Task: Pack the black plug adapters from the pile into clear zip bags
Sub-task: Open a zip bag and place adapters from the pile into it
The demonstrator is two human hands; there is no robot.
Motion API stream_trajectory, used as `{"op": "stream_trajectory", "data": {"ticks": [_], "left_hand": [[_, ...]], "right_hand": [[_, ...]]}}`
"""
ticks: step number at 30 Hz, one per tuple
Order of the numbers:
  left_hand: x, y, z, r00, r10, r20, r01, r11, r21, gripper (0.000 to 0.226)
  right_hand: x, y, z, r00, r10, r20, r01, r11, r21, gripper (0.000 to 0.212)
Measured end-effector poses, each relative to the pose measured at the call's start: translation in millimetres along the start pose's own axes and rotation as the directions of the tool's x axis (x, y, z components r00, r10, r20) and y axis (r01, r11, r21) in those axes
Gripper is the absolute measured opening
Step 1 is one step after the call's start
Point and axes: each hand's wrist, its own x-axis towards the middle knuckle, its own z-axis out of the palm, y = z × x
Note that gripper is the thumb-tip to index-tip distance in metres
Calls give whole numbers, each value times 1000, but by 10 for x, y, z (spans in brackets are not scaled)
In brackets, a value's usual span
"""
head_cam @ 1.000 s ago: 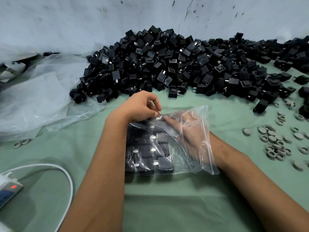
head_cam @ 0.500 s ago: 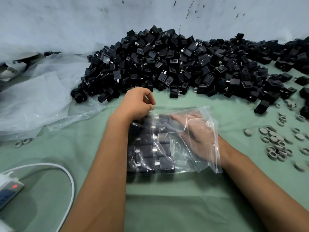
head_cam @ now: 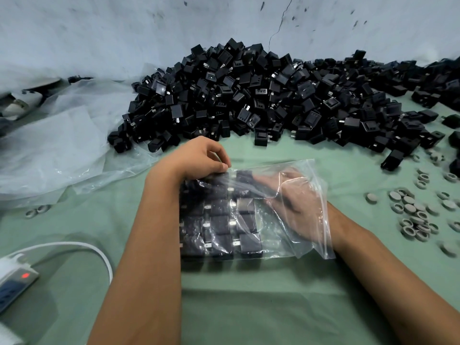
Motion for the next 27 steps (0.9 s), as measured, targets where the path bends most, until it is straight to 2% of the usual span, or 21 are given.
{"op": "stream_trajectory", "data": {"ticks": [2, 4, 7, 9, 12, 16, 19, 21, 24, 27], "left_hand": [[6, 18, 27, 1000, 4, 4, -4, 1000, -11, 10], [17, 50, 69, 1000, 11, 3, -11, 1000, -20, 10], [49, 105, 137, 999, 33, -1, -33, 999, -5, 13], [71, 125, 170, 999, 40, -3, -40, 999, 21, 15], [87, 104, 183, 1000, 29, -5, -29, 999, 28, 19], [97, 45, 173, 999, 20, -35, -20, 999, 25, 20], [110, 12, 158, 998, 16, -68, -13, 999, 37, 18], [113, 2, 152, 998, 18, -64, -16, 999, 35, 19], [111, 7, 153, 998, 27, -53, -25, 999, 40, 18], [108, 22, 157, 999, 39, -39, -38, 999, 35, 19]], "right_hand": [[25, -33, -17, 998, -49, -32, 52, 994, 96, 48], [43, -39, -13, 994, -101, -28, 104, 987, 124, 39], [20, 29, 19, 993, -106, -50, 103, 992, -68, 41], [-6, 42, 29, 990, -94, -104, 84, 991, -103, 40], [-7, 57, 46, 972, -91, -215, 61, 988, -142, 14], [21, 91, 64, 968, 10, -251, -20, 999, -40, 47], [-18, 131, 5, 945, 55, -323, -25, 995, 95, 38], [-44, 160, -36, 958, 30, -286, 14, 988, 152, 27], [-95, 170, -57, 987, 34, -157, 1, 976, 218, 42], [-87, 185, 0, 995, -5, -96, 26, 975, 220, 51]]}}
